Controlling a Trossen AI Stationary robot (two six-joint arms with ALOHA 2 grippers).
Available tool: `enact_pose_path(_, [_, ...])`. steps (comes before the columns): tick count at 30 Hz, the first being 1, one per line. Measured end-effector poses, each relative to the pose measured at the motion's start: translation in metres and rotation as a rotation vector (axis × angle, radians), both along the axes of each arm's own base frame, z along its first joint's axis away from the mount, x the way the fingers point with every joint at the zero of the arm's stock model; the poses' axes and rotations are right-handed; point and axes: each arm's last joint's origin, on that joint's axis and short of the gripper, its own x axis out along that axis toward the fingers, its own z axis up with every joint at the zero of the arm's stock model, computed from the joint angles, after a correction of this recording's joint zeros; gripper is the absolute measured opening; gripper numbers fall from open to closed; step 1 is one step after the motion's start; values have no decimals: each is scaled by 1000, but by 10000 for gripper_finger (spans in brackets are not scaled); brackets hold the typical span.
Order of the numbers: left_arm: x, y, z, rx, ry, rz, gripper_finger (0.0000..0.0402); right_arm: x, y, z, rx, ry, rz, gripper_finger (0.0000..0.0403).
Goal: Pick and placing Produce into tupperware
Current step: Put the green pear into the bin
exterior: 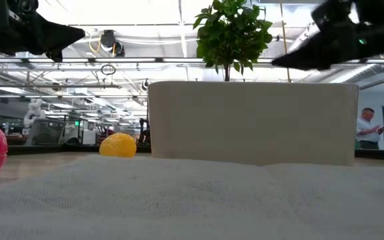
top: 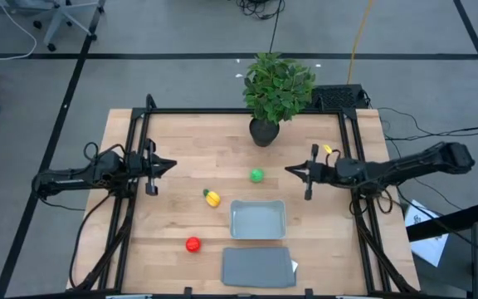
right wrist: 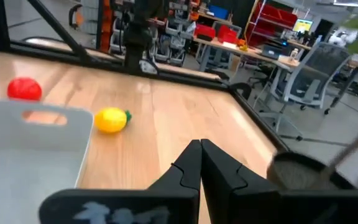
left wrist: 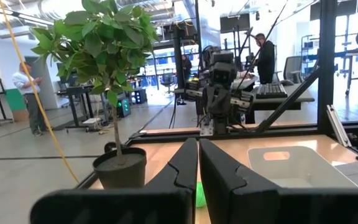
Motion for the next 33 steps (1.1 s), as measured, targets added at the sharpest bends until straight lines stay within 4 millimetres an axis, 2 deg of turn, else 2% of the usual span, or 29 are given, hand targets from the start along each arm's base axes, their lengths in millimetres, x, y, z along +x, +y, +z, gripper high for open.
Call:
enact_pose_path(7, [0, 0, 0, -9, 0, -9, 21, 20, -3, 11, -1, 28, 23, 0])
enact_pose_path(20, [0, 0, -1, -9, 7, -10, 21, 24, -12, 12, 21, 23, 22, 0])
enact_pose_path(33, [0, 0, -1, 2, 8, -5, 21, 67, -22, 27, 59, 250, 117, 0])
